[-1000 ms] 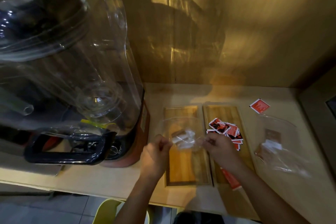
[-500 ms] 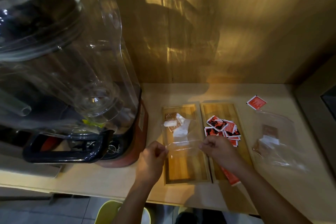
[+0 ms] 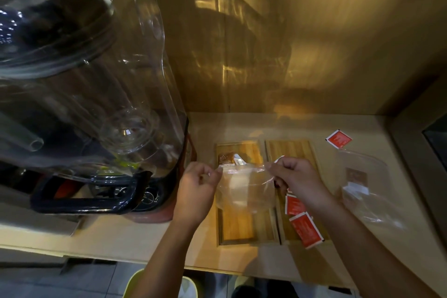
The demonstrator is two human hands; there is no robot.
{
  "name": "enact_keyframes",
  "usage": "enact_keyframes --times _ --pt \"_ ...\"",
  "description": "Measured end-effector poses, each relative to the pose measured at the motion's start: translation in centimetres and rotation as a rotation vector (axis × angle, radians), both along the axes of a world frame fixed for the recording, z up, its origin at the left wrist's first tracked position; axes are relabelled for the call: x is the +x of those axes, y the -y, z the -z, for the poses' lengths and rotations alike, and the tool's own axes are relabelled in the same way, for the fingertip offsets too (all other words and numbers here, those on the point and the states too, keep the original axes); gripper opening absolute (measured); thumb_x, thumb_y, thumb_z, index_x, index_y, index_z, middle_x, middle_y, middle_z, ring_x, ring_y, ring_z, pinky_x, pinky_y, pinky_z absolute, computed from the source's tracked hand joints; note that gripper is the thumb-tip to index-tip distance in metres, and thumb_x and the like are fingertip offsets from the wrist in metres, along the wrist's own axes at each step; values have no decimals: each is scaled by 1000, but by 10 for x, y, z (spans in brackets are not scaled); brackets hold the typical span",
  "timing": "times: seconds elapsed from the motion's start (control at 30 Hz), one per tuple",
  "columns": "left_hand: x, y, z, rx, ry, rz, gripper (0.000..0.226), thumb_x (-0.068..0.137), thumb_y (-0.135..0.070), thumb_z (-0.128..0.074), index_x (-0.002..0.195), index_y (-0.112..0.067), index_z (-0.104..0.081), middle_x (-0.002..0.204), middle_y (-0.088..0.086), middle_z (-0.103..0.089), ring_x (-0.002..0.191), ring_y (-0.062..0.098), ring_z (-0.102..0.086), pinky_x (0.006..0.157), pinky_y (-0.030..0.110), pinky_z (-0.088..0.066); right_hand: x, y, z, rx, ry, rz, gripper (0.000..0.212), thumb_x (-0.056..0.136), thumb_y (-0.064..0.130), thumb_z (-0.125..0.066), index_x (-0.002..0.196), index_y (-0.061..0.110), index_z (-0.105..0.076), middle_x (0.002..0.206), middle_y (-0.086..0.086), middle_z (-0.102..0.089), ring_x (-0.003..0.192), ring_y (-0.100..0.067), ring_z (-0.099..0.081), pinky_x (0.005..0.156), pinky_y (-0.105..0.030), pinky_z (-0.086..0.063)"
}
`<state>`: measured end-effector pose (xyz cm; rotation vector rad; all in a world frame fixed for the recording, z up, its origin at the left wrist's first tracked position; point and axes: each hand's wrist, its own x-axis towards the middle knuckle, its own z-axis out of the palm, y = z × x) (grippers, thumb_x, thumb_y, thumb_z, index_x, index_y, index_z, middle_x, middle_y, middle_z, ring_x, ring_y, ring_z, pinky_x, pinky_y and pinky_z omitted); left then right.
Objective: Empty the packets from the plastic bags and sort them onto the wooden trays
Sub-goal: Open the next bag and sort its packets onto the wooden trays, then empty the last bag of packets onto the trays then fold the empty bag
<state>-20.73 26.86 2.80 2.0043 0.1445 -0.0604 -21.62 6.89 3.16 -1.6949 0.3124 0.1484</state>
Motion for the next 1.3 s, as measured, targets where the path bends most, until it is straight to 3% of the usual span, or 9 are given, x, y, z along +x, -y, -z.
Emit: enact_keyframes --times 0.37,0.5,0.6,0.73,0.87,0.97,1.07,1.17,1.3 --pt "9 9 -8 -20 -27 -21 28 85 -29 -62 62 -16 -54 78 8 -57 67 14 -52 61 27 -40 6 2 -18 -38 -28 27 41 86 23 -60 48 14 -49 43 -2 -39 37 -9 -34 50 -26 -33" --pt "12 21 -23 -8 1 42 29 86 -29 -61 60 -18 -54 58 -2 -54 51 1 -51 54 18 -44 7 15 -23 -36 38 76 39 86 19 -60 48 11 -53 37 0 -38 31 -9 -30 37 -18 -28" --pt "17 39 -32 -24 -11 118 25 87 -30 -60 70 -11 -60 60 5 -62 57 13 -58 61 35 -51 5 35 -27 -20 52 130 30 86 16 -60 63 -4 -61 32 1 -43 28 -10 -32 35 -16 -26" --pt "29 78 -35 -110 -18 222 20 90 -19 -57 79 -3 -60 55 0 -63 44 9 -54 48 21 -44 -3 66 -34 -31 103 244 25 87 14 -59 66 0 -62 36 -1 -51 28 -11 -41 34 -17 -31" --pt "37 126 -30 -133 55 327 22 86 -10 -60 67 -20 -56 61 -4 -63 58 11 -61 62 34 -50 -15 103 -38 -78 137 383 21 86 11 -59 68 2 -62 48 -8 -56 35 -11 -47 42 -24 -35" --pt "34 160 -23 -35 183 447 13 86 -13 -61 73 -16 -58 64 -9 -60 63 4 -56 66 30 -46 -33 130 -38 -136 138 477 15 87 11 -59 77 3 -67 60 -11 -61 45 -9 -53 48 -26 -40" --pt "28 192 -6 14 259 545 7 85 -9 -58 80 -13 -60 75 3 -64 74 16 -59 70 34 -45 -50 155 -22 -222 113 561 12 85 8 -60 80 13 -69 68 -9 -65 57 -12 -57 51 -22 -42" --pt "18 219 23 111 248 639 6 86 -14 -53 82 -14 -58 86 5 -66 83 19 -61 72 33 -44 -65 179 10 -283 60 636 17 82 4 -64 78 18 -71 63 -1 -65 55 -8 -58 52 -21 -41" --pt "2 236 60 301 92 802 23 74 -21 -41 83 -16 -61 88 8 -69 86 25 -63 72 34 -46 -90 197 52 -399 -43 605 12 81 -1 -63 87 1 -73 65 -4 -67 52 2 -57 53 -10 -41"
